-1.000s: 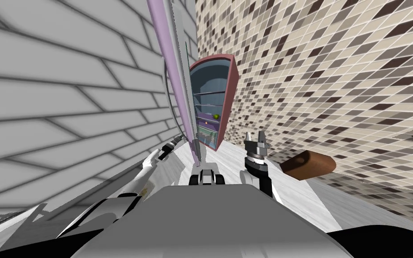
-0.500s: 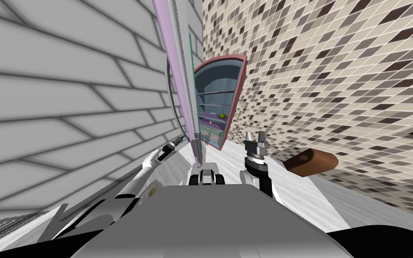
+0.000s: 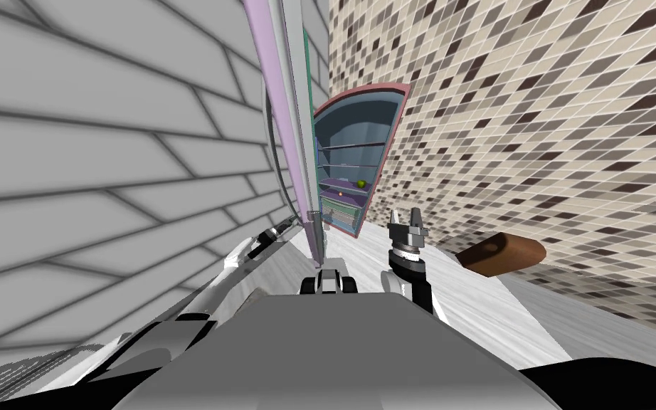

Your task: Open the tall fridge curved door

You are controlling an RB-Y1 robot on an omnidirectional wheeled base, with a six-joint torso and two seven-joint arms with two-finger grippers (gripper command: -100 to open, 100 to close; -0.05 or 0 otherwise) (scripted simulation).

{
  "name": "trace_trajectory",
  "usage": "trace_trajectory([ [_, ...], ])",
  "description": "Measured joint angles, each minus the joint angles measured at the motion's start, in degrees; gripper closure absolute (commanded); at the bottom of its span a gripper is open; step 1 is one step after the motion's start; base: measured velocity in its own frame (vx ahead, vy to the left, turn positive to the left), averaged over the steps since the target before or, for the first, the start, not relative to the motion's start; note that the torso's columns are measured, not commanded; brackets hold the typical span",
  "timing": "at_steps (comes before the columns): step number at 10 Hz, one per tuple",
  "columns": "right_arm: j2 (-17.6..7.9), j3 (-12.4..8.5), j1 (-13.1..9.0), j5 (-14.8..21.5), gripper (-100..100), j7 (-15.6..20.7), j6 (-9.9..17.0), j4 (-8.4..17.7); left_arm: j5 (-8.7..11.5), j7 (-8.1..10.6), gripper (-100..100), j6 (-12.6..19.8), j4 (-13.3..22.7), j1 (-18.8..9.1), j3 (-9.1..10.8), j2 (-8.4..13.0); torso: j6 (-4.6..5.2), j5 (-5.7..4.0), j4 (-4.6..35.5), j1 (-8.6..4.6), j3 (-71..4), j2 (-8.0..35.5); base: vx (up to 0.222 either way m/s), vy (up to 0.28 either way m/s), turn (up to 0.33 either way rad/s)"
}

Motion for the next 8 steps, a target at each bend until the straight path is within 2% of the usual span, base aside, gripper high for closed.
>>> trace_trajectory([
  [1,0.0,0.0,0.0,0.0,0,0.0,0.0,0.0,0.0,0.02,100,-0.1,-0.1,0.0,0.14,0.1,-0.01,-0.06,-0.2,-0.61,0.1,0.1,0.023,0.175,-0.011],
  [4,0.0,0.0,0.0,0.0,0,0.0,0.0,0.0,-0.4,0.59,100,-2.0,-1.2,0.8,-0.76,0.3,-0.09,0.06,-0.1,0.19,0.0,0.0,0.039,0.246,-0.024],
  [8,0.0,0.0,0.0,0.0,0,0.0,0.0,0.0,-0.7,1.26,100,-5.2,-2.0,1.6,-1.59,0.8,0.2,-0.07,-0.1,-0.21,-0.2,-0.4,0.076,0.237,-0.014],
])
